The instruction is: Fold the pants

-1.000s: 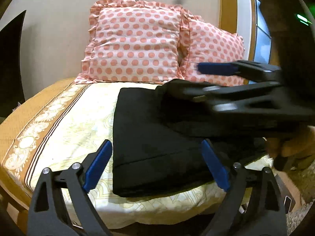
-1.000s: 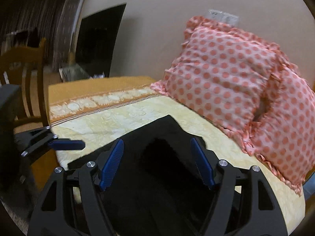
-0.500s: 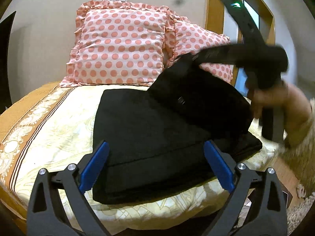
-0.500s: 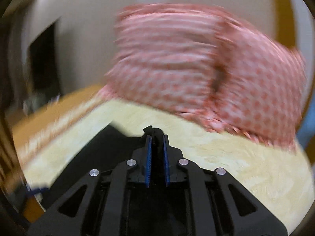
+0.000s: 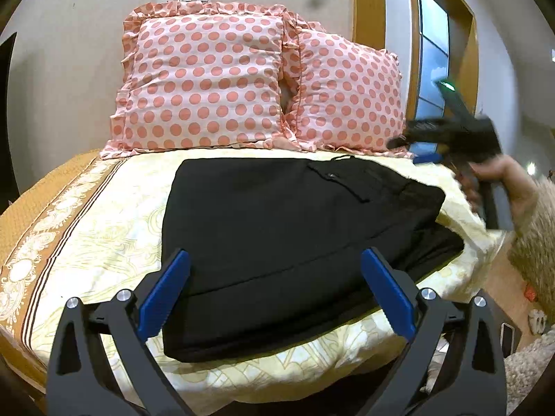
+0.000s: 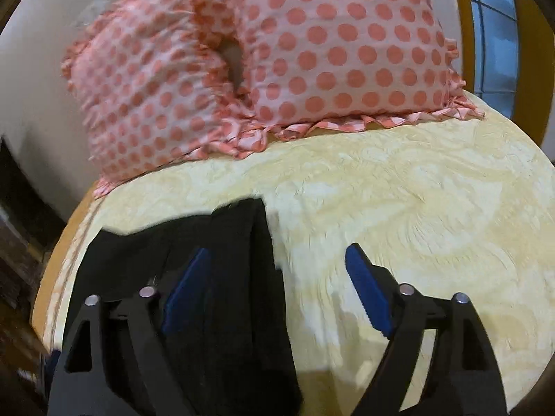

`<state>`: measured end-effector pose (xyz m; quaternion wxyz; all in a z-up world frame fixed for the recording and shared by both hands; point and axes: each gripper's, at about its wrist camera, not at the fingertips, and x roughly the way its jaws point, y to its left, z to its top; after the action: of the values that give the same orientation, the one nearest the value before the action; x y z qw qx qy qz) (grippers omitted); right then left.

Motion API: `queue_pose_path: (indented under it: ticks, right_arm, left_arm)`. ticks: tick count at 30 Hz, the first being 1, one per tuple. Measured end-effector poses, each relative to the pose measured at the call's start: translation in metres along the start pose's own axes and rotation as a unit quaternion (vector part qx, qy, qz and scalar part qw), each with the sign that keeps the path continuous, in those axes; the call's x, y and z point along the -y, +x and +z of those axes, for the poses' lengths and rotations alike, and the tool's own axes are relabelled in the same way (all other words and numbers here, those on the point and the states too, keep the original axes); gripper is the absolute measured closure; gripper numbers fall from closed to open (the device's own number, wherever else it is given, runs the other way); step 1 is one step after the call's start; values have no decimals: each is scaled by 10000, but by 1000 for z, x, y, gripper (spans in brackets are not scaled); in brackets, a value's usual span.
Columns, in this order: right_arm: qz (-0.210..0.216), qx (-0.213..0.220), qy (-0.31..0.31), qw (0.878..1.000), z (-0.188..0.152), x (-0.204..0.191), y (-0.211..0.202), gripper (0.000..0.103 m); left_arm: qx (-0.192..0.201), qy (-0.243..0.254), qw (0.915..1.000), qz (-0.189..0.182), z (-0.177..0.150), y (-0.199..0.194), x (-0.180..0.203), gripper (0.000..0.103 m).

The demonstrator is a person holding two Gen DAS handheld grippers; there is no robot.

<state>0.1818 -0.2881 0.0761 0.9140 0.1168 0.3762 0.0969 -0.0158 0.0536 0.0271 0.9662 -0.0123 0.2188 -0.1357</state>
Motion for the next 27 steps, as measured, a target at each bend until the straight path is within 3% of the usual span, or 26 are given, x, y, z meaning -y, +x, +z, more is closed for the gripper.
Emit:
queue_pose_path:
  ticks: [3,7,12,17,21,23,24,25,27]
  right_arm:
    - [196,-133,-39,9997,-25,11,-17,33]
    - [310,-489,64,9983,-52,17,-20,37]
    - [522,-577,189,9968,-60,15,-15,47]
    - [933,-539,514,9928,-63,20,-23,46]
    - [844,-725,681,9915,-69,24,-17,46]
    - [1243,-661,942,9855,-68,28,-21,44]
    - [1487,-650,1098,9806,-68,32,-22,35]
    - [1740,-650,1299,9740,-68,36,-21,32]
    - [1960,-670,1597,9652,-68,45,-18,31]
  left_arm:
    - [24,-52,10000,-25,2,-2,-2,4]
    - [56,-57,10000,-35,5,-3,-2,4]
    - [35,43,10000,-6,6,-3,4,4]
    - [51,39,10000,12,4,-7,5,4]
    - [28,-27,10000,-33,5,-7,3,4]
    - [44,-13,10000,-21,4,-7,2,4]
    - [47,-11,10000,-16,4,-8,2,4]
    - [44,-11,10000,-11,4,-8,2,4]
    - [49,-15,10000,-13,4,-8,1,4]
